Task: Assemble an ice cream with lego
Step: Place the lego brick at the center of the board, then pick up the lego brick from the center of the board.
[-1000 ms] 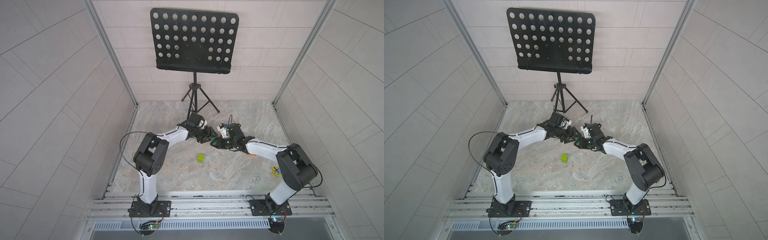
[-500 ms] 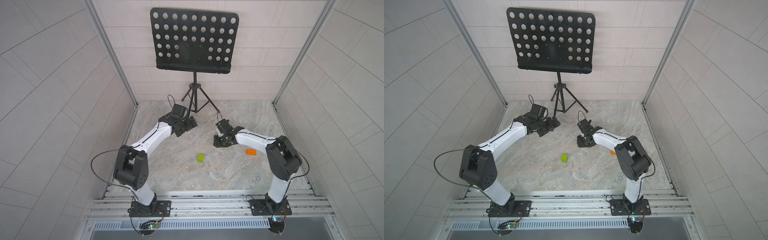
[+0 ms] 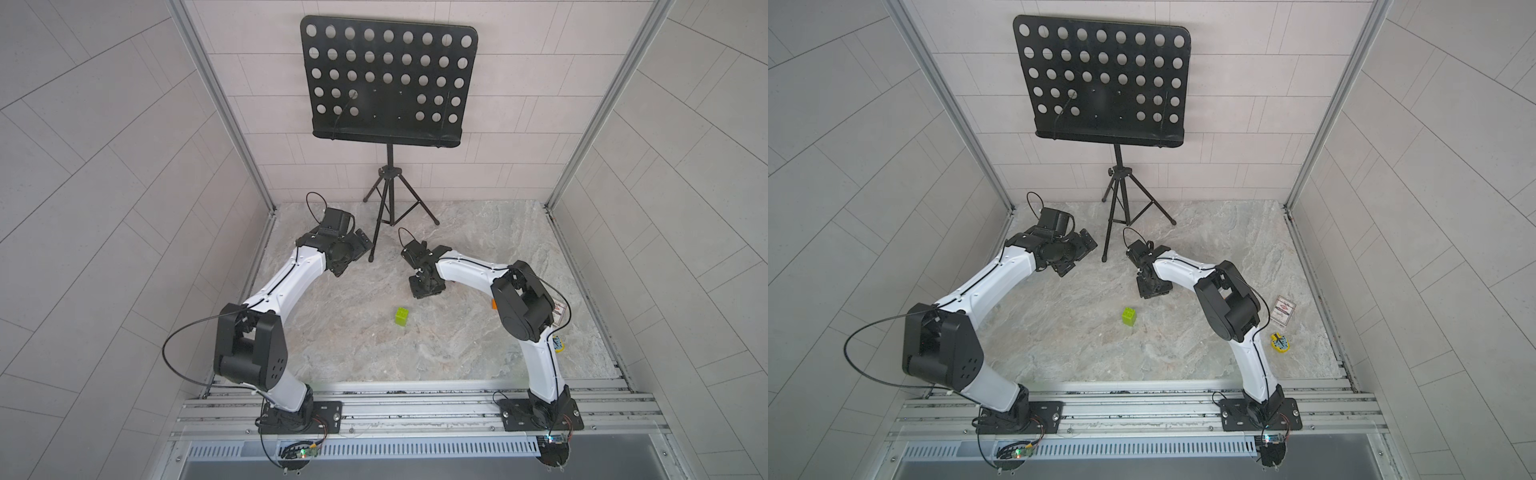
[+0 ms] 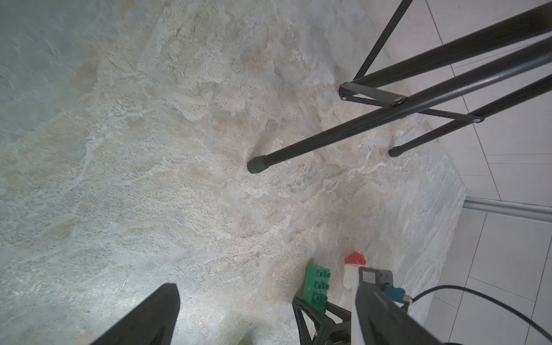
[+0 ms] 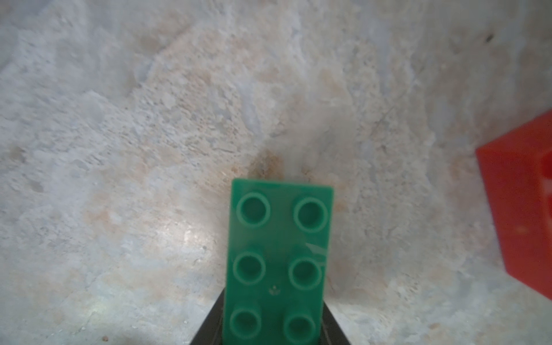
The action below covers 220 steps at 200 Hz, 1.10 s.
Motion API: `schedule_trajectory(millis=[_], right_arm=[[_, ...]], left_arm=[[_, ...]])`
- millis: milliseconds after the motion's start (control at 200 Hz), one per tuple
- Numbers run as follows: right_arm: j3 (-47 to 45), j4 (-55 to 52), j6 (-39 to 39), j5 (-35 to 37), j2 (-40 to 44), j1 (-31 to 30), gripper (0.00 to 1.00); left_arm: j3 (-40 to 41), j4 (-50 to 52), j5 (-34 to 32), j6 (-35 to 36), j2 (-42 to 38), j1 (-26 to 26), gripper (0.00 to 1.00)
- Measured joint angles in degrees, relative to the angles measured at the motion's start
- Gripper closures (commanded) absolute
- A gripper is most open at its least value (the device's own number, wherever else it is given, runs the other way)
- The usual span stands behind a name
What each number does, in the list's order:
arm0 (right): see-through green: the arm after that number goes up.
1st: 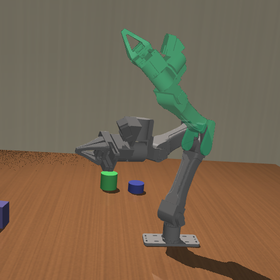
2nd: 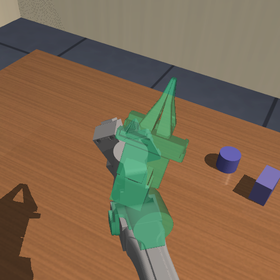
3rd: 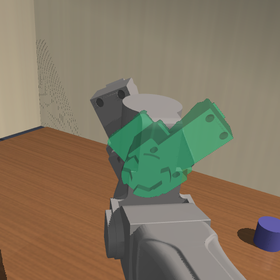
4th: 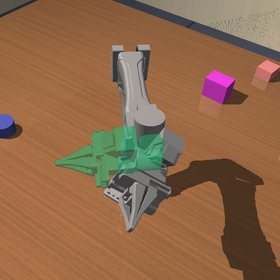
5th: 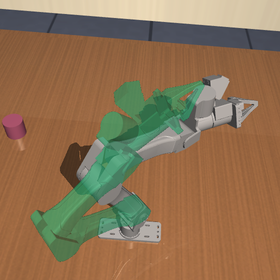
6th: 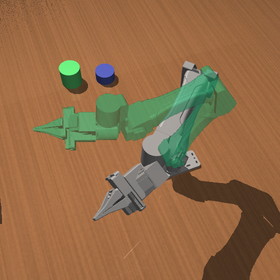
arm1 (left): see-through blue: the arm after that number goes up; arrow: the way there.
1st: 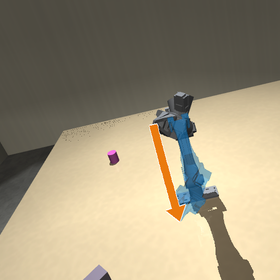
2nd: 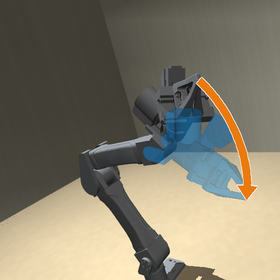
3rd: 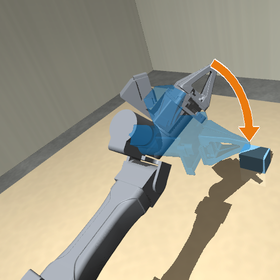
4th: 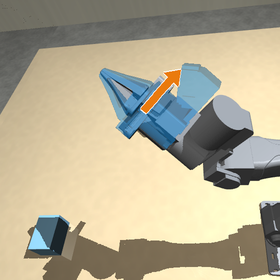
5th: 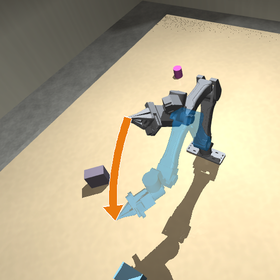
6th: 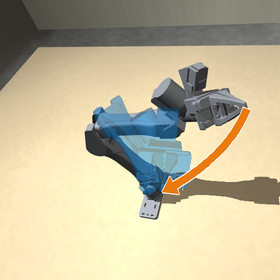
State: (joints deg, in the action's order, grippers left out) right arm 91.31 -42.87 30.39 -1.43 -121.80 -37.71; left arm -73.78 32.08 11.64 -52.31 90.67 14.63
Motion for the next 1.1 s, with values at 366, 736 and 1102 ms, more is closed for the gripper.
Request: schedule_trajectory(millis=[366, 736, 1102], right_arm=[[0.28, 0.85, 0.13, -4.72, 0.09, -0.39, 0.37], [-26.18, 27.63, 3.39, -20.39, 29.86, 11.39, 0.34], [-56.15, 46.16, 6.16, 1.40, 51.69, 16.11, 0.36]], left_arm=[[0.00, 0.22, 1.27, -0.55, 0.48, 0.00, 0.00], [-7.45, 6.93, -0.09, 5.79, 8.35, 4.94, 0.02], [-26.77, 21.35, -6.93, 15.72, 28.39, 21.18, 0.12]])
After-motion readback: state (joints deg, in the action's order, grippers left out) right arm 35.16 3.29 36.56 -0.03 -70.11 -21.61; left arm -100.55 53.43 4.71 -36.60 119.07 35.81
